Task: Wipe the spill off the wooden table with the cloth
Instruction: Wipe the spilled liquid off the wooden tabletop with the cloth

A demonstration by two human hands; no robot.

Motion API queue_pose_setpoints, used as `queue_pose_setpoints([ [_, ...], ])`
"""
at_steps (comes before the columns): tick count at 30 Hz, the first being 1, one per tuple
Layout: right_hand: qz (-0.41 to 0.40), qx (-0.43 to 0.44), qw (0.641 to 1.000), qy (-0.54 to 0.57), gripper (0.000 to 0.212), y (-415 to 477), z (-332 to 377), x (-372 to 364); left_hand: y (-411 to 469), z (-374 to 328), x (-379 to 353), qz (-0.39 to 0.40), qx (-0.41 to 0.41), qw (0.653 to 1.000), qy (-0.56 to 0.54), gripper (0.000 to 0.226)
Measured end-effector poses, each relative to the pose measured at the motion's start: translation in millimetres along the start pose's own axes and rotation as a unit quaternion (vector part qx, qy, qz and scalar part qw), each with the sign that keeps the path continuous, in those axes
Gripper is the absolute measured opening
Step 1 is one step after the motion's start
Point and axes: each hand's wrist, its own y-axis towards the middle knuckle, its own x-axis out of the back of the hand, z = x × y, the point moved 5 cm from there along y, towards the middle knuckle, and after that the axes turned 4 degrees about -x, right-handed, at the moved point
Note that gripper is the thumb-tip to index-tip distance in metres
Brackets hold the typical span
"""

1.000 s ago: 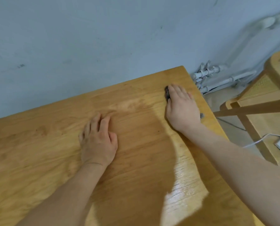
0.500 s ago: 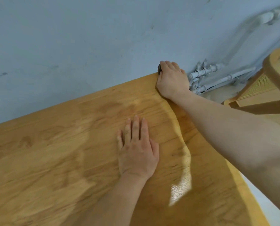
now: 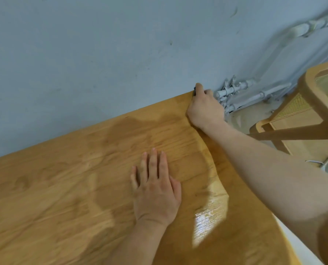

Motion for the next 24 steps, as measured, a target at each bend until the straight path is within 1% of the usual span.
queue_pose_setpoints([
  [2,-0.001,-0.007,1.0,-0.008,0.037,18,11,-3,1,1,-2,0.005,0.001,1.0,0.005,0.058],
  [4,-0.005,0.016,1.0,-0.007,0.039,21,13,-10,1,1,-2,0.005,0.001,1.0,0.009,0.059],
  [7,-0.022,0.115,0.993,-0.022,0.046,-15,10,-13,-1,-1,-1,-0.002,-0.002,1.0,0.01,0.06],
  [9,0.017,0.178,0.984,-0.027,0.05,-61,10,-15,-2,-1,-1,-0.005,0.001,1.0,0.008,0.06],
  [12,0.07,0.284,0.956,-0.02,0.052,-149,4,-11,-1,1,0,-0.014,0.004,1.0,-0.002,0.06],
  [14,0.088,0.341,0.936,-0.02,0.05,-169,-17,-5,-2,1,0,-0.018,0.003,1.0,-0.008,0.059],
  [15,0.079,0.35,0.933,-0.025,0.049,-161,-29,-3,-2,0,0,-0.018,0.004,1.0,-0.01,0.058],
  [16,0.069,0.328,0.942,-0.028,0.049,-146,-39,1,-2,0,1,-0.018,0.007,1.0,-0.011,0.058],
  [18,0.037,0.232,0.972,-0.024,0.049,-107,-50,9,0,1,2,-0.016,0.012,1.0,-0.009,0.058],
  [20,0.019,0.154,0.988,-0.025,0.049,-86,-48,8,1,1,1,-0.011,0.012,1.0,-0.009,0.058],
  [22,-0.002,0.132,0.991,-0.018,0.049,-96,-43,8,-1,1,0,-0.005,0.01,1.0,-0.017,0.059],
  [24,-0.003,0.159,0.987,-0.007,0.049,-137,-45,11,-5,0,-1,-0.005,0.006,1.0,-0.022,0.057],
])
